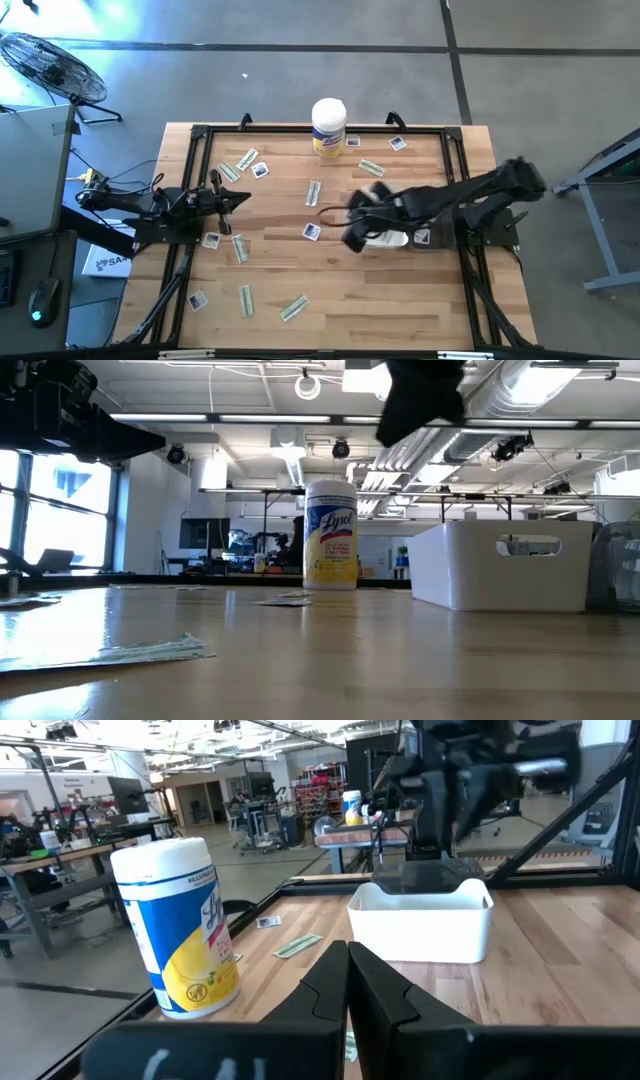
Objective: Pick & Place First Aid Supplies
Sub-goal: Put the green bandage pack into the white bin
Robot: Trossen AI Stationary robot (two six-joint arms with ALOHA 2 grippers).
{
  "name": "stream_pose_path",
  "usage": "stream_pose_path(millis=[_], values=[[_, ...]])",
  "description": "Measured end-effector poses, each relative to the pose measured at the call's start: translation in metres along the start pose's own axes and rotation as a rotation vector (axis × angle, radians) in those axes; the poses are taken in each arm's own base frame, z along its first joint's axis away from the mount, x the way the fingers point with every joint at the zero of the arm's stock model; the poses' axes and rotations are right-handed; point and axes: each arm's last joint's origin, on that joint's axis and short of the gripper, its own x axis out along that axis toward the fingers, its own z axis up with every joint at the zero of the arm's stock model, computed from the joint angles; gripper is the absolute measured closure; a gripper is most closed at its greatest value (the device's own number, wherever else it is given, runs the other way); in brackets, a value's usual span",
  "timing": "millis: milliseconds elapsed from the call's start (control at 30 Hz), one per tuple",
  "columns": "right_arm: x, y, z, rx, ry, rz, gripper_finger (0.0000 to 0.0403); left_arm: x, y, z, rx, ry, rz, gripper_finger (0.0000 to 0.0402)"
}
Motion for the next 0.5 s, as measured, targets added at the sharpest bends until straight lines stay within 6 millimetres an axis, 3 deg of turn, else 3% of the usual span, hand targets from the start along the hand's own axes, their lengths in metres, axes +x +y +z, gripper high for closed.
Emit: stream_pose_path(millis=[233, 367, 500], values=[[0.056, 0.022, 0.011, -0.090, 0.072, 0.084, 0.0336, 0.000, 0.000, 0.000, 0.000, 0.000, 0.000, 0.0401], [0.084, 0.023, 0.012, -0.133, 0.076, 0.076, 0.0336, 0.000, 0.000, 0.000, 0.000, 0.000, 0.000, 0.0401], [0.106, 0.021, 0.016, -0.287, 0.042, 0.069, 0.0336, 0.000, 0.000, 0.000, 0.000, 0.000, 0.000, 0.0401]])
